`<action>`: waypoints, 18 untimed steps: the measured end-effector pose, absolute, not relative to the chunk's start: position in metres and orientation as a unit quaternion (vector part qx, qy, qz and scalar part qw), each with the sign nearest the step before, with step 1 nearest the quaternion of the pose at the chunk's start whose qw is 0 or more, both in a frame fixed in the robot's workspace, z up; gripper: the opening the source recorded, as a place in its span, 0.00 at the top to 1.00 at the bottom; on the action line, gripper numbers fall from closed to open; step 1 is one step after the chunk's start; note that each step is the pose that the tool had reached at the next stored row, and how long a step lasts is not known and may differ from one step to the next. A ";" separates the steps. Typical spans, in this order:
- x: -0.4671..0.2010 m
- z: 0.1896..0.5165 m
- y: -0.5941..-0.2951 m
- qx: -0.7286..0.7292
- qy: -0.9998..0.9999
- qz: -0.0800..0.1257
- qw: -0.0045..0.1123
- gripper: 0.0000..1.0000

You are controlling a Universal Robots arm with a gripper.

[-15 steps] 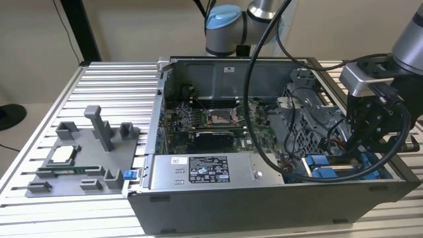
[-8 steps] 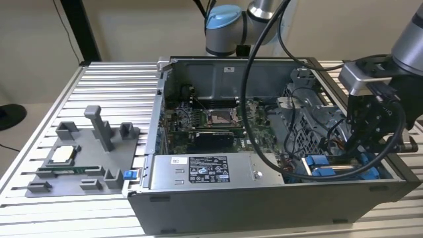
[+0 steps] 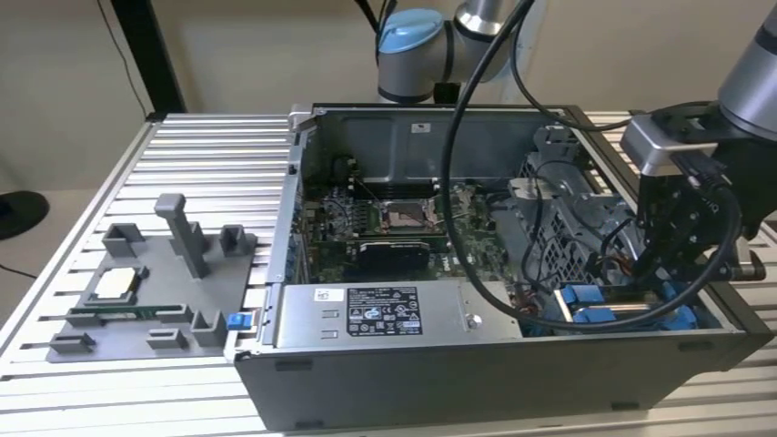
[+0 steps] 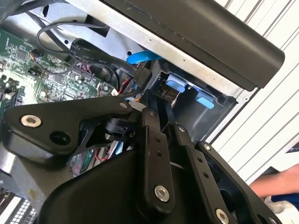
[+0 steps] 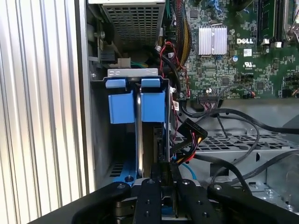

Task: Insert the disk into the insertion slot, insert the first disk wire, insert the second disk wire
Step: 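Insert the first disk wire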

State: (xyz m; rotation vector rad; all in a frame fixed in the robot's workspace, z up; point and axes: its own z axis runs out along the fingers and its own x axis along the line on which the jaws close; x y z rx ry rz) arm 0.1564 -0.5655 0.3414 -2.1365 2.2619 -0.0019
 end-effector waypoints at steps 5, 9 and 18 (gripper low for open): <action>0.156 0.341 -0.566 -0.686 0.727 0.000 0.015 1.00; 0.157 0.340 -0.566 -0.685 0.728 -0.001 0.015 1.00; 0.156 0.334 -0.566 -0.683 0.731 -0.001 0.015 1.00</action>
